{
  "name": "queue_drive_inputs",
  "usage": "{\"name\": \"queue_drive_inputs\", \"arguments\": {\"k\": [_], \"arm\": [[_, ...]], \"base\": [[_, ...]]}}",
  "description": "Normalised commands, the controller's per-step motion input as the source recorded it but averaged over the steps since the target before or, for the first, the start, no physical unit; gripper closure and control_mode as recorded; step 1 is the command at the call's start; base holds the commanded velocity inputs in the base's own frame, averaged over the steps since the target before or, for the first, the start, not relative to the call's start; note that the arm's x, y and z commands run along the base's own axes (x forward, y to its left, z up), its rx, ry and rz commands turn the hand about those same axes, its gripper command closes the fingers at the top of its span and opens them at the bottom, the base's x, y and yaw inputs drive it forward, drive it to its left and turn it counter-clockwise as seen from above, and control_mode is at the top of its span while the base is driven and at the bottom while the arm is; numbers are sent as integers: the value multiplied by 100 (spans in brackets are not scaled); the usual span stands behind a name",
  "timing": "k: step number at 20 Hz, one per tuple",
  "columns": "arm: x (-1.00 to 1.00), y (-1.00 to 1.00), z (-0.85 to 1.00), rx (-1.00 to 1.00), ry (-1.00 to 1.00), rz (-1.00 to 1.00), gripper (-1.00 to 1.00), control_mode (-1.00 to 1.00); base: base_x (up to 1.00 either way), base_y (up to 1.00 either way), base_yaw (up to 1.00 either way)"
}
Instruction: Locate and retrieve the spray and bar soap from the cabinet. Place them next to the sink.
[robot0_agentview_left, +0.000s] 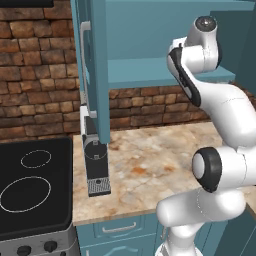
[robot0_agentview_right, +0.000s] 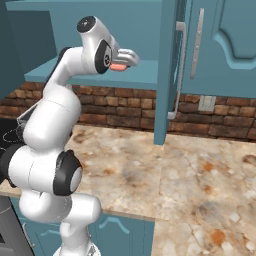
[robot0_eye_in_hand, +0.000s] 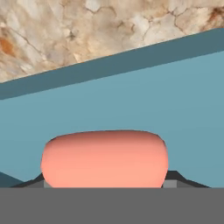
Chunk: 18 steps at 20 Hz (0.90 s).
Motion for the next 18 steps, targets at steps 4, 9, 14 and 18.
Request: {"name": "queue_drive_inputs", "arguments": {"k": [4,9,14,18], "arm": [[-68,0,1,2,-5,0,100,-100],[-92,0,5,1,-4,0,100,-100],[-100,3,8,1,0,0,100,-100],[-100,30,-1,2,1,0,100,-100]], "base": [[0,0,0],[0,0,0],[0,0,0],[0,0,0]]}}
